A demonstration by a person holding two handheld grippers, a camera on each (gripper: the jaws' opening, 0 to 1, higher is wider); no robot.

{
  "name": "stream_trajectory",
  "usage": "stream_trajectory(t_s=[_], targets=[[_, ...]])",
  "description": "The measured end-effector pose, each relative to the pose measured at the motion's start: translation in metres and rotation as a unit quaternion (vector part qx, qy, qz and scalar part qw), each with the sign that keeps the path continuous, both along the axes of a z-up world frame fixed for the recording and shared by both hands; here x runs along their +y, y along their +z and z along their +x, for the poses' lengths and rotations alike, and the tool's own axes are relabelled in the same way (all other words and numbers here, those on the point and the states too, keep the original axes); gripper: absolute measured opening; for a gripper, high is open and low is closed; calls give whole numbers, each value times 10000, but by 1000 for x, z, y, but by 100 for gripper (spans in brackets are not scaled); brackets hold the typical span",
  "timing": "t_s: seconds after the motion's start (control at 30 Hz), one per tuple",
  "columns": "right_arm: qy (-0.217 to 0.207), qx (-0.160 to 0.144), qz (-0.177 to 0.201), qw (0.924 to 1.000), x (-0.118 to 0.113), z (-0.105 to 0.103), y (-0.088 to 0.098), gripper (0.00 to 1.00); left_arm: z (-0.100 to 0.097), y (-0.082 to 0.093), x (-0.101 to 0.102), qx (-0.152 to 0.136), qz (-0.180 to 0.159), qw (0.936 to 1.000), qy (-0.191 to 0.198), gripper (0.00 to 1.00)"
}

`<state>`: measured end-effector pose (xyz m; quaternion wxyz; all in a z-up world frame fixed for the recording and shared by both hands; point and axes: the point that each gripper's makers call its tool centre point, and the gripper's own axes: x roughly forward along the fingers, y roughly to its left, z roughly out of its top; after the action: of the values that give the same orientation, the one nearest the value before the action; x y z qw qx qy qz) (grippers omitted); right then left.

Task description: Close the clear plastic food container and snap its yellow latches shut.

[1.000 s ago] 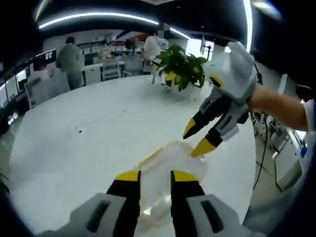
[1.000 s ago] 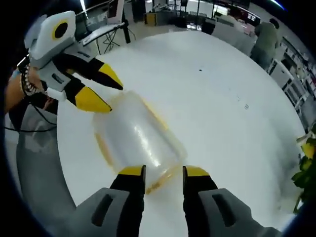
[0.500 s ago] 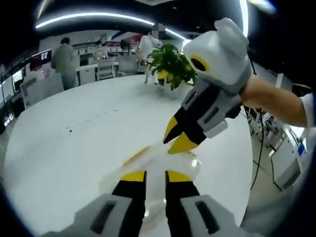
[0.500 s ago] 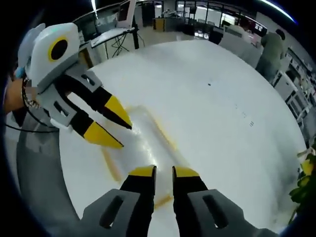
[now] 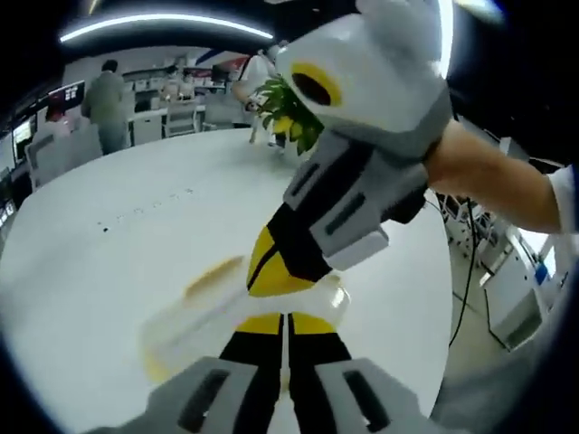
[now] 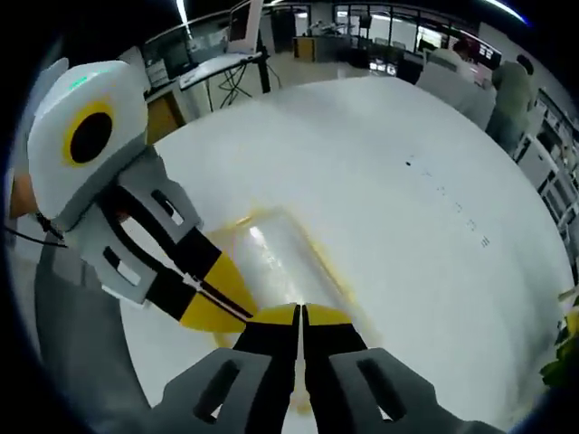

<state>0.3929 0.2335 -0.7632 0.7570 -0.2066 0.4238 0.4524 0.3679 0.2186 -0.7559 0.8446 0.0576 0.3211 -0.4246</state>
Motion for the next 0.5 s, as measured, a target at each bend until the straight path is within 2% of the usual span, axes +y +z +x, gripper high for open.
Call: stream_trajectory(t_s=[0.13,0.37,0.5], targets=[[68,-18,78,9999,6,0,2,0,-6,-8,-1,88,63,9999,-114,0],[142,60,79,9999,9,-2,-2,0,-6,-7,3,157,-35,9999,-43,0],[106,6,78,9999,9,3,-1,0,-8,-6,2,188,-35,9998,-66,0]])
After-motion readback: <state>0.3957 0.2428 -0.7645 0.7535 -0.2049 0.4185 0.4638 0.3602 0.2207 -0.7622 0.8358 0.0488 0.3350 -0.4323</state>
